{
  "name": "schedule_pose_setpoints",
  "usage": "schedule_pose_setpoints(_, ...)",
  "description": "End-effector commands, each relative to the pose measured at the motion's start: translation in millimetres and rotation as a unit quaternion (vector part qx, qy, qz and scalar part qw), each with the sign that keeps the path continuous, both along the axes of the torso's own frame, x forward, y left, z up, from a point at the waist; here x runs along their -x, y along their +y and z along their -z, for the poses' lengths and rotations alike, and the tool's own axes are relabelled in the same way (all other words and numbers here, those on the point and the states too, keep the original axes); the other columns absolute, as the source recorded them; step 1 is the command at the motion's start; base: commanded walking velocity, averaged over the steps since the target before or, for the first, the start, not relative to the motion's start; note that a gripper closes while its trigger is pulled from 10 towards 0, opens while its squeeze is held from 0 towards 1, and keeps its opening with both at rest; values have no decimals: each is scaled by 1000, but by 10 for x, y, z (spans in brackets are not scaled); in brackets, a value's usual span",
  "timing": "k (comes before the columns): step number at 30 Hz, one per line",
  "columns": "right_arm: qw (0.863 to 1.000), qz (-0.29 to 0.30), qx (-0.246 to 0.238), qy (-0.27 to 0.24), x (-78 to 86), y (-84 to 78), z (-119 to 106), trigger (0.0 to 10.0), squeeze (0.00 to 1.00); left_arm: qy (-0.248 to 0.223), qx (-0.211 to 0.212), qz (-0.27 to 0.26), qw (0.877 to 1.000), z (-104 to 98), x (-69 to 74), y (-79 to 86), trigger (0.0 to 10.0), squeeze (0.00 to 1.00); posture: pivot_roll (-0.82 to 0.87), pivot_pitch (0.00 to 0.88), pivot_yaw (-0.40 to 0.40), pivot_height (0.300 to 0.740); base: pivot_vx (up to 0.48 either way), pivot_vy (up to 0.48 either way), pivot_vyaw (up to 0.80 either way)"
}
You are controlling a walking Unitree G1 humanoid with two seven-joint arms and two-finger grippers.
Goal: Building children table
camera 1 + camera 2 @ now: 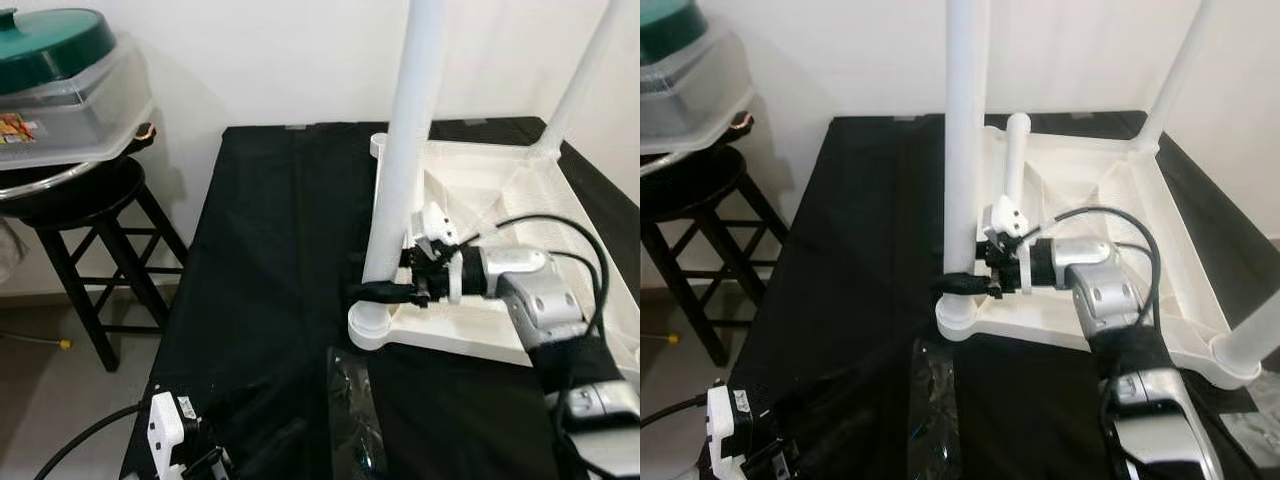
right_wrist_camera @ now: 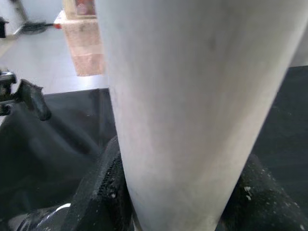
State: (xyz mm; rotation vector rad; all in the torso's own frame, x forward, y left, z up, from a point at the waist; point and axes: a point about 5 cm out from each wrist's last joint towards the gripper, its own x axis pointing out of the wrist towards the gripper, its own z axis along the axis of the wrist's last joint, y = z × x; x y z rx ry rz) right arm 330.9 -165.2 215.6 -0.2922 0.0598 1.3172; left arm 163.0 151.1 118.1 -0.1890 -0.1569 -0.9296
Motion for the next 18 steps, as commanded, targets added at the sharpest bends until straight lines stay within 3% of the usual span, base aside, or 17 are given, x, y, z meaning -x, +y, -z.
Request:
schedule_pose_setpoints(1,1000,9,2,1,17,-11,28,0,0,12,0,1,1000,40,19,1,10000,0,44,155,5,740,0,0,0)
schedule_pose_setpoints(2,1000,9,2,1,17,-11,28,0,0,12,0,1,1000,40,19,1,10000,0,44,155,5,740,0,0,0)
schedule_pose_setpoints(3,998,65,1,-6,56,-5,117,0,0,12,1,1,1000,44,25,2,10000,0,37,160,-4,740,0,0,0)
schedule_pose_setpoints(4,985,170,-15,-11,134,38,264,0,0,13,1,1,1000,49,31,4,10000,0,39,163,-9,740,0,0,0)
schedule_pose_setpoints(5,985,170,-15,-11,134,38,264,0,0,13,1,1,1000,49,31,4,10000,0,39,163,-9,740,0,0,0)
schedule_pose_setpoints(6,944,328,-8,-23,205,42,424,0,0,14,1,1,1000,51,39,19,10000,0,38,174,-4,740,0,0,0)
schedule_pose_setpoints(7,907,421,8,-14,385,45,583,0,0,15,1,1,1000,49,45,28,10000,0,37,178,4,740,0,0,0)
schedule_pose_setpoints(9,907,421,8,-14,385,45,583,0,0,15,1,1,1000,49,45,28,10000,0,37,178,4,740,0,0,0)
schedule_pose_setpoints(10,891,453,22,-21,536,92,653,0,0,16,1,1,1000,51,48,35,10000,0,40,185,10,740,0,0,0)
schedule_pose_setpoints(13,893,448,33,-30,600,144,661,0,0,19,1,3,1000,55,51,37,10000,0,24,178,16,740,0,0,0)
schedule_pose_setpoints(15,911,410,37,-29,593,219,650,0,0,21,1,7,1000,58,49,37,10000,0,25,178,9,740,0,0,0)
schedule_pose_setpoints(18,915,400,38,-22,551,227,640,0,0,20,0,8,1000,57,44,42,10000,0,23,177,11,740,0,0,0)
